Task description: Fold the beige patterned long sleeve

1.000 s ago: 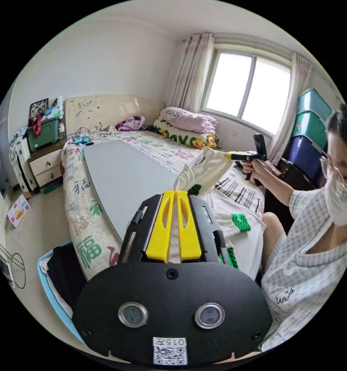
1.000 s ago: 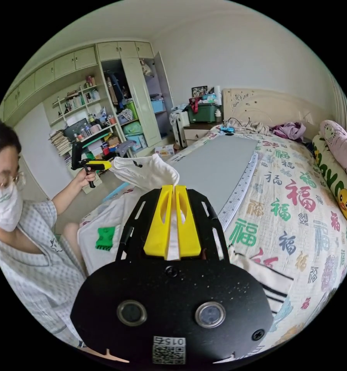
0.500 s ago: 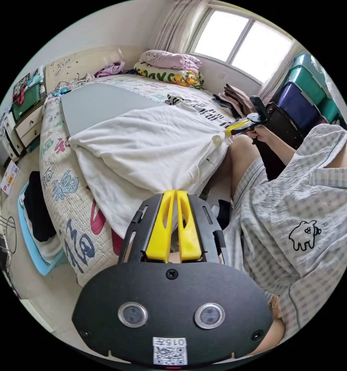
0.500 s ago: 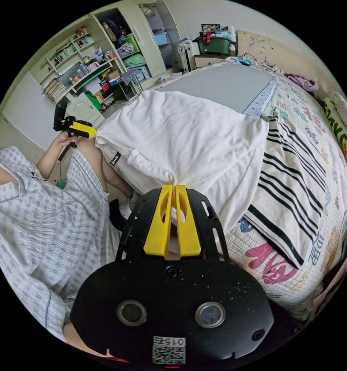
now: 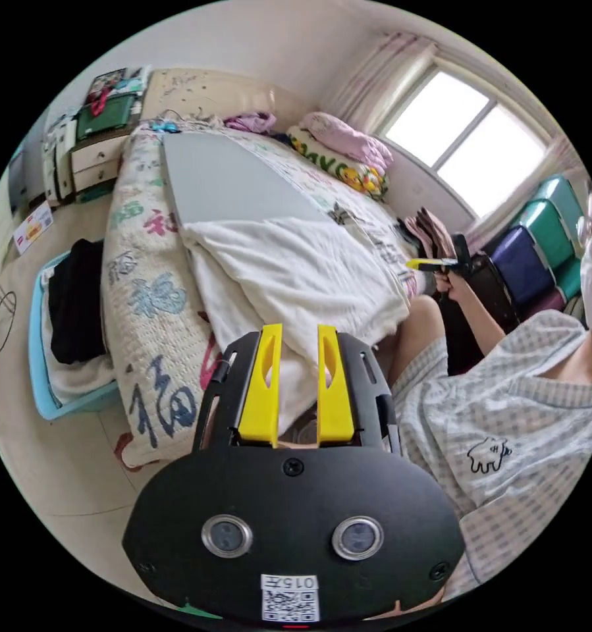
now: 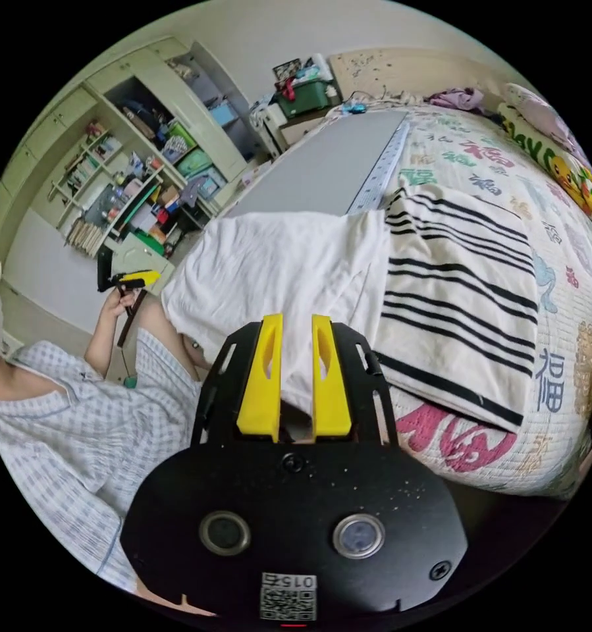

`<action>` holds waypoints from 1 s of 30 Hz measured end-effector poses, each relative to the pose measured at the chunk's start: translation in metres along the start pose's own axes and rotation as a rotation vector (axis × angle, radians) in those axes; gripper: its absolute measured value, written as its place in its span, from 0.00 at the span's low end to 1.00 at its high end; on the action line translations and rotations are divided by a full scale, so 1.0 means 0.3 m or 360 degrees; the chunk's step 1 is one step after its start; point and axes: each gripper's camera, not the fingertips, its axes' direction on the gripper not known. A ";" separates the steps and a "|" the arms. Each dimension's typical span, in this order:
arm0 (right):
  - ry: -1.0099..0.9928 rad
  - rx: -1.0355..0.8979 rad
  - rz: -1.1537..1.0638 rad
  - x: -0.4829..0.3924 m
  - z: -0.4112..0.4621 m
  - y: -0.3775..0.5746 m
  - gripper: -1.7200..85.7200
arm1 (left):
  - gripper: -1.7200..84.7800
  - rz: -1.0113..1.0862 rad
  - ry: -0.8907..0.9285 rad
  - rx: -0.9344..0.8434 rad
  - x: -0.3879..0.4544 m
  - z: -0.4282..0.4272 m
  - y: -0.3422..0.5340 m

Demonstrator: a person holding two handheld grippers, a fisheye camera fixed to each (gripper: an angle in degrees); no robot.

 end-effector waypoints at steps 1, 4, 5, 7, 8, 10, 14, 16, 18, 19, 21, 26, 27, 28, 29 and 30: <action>0.0040 0.0057 0.0079 0.057 0.000 -0.090 0.13 | 0.14 -0.0073 -0.0063 0.0064 -0.052 -0.009 -0.052; 0.0026 0.0091 0.0166 0.154 0.051 -0.269 0.15 | 0.17 -0.0281 -0.0173 0.0132 -0.195 0.037 -0.187; 0.0006 0.0076 0.0201 0.195 0.093 -0.351 0.15 | 0.17 -0.0392 -0.0158 0.0133 -0.263 0.072 -0.232; 0.0016 0.0019 0.0256 0.257 0.182 -0.490 0.15 | 0.18 -0.0537 -0.0122 0.0078 -0.357 0.137 -0.287; 0.0022 0.0001 0.0264 0.270 0.204 -0.519 0.15 | 0.18 -0.0619 -0.0081 0.0052 -0.407 0.179 -0.309; 0.0006 -0.0047 0.0331 0.322 0.259 -0.591 0.15 | 0.17 -0.0668 0.0010 0.0022 -0.450 0.237 -0.331; -0.0105 -0.0046 0.0432 0.444 0.307 -0.675 0.10 | 0.11 -0.0719 0.0013 0.0075 -0.493 0.272 -0.330; -0.0098 -0.0059 0.0434 0.482 0.312 -0.694 0.07 | 0.09 -0.0684 0.0081 0.0115 -0.504 0.260 -0.319; -0.0076 0.0015 0.0407 0.515 0.284 -0.703 0.05 | 0.05 -0.0656 0.0072 0.0117 -0.506 0.245 -0.308; -0.0069 0.0062 0.0399 0.532 0.262 -0.704 0.04 | 0.04 -0.0629 0.0050 0.0134 -0.501 0.227 -0.301; -0.0075 0.0129 0.0398 0.560 0.231 -0.708 0.04 | 0.03 -0.0611 0.0027 0.0185 -0.495 0.190 -0.292; 0.0019 0.0206 0.0350 0.620 0.188 -0.786 0.03 | 0.02 -0.0590 -0.0015 0.0318 -0.487 0.086 -0.309; 0.0033 0.0191 0.0332 0.636 0.198 -0.821 0.02 | 0.02 -0.0584 -0.0035 0.0315 -0.484 0.082 -0.315; 0.0033 0.0182 0.0328 0.645 0.207 -0.839 0.02 | 0.02 -0.0568 -0.0060 0.0300 -0.480 0.079 -0.330; 0.0064 0.0175 0.0329 0.661 0.229 -0.871 0.02 | 0.02 -0.0567 -0.0091 0.0291 -0.478 0.078 -0.342; 0.0105 0.0164 0.0312 0.674 0.257 -0.903 0.02 | 0.02 -0.0567 -0.0104 0.0291 -0.477 0.078 -0.347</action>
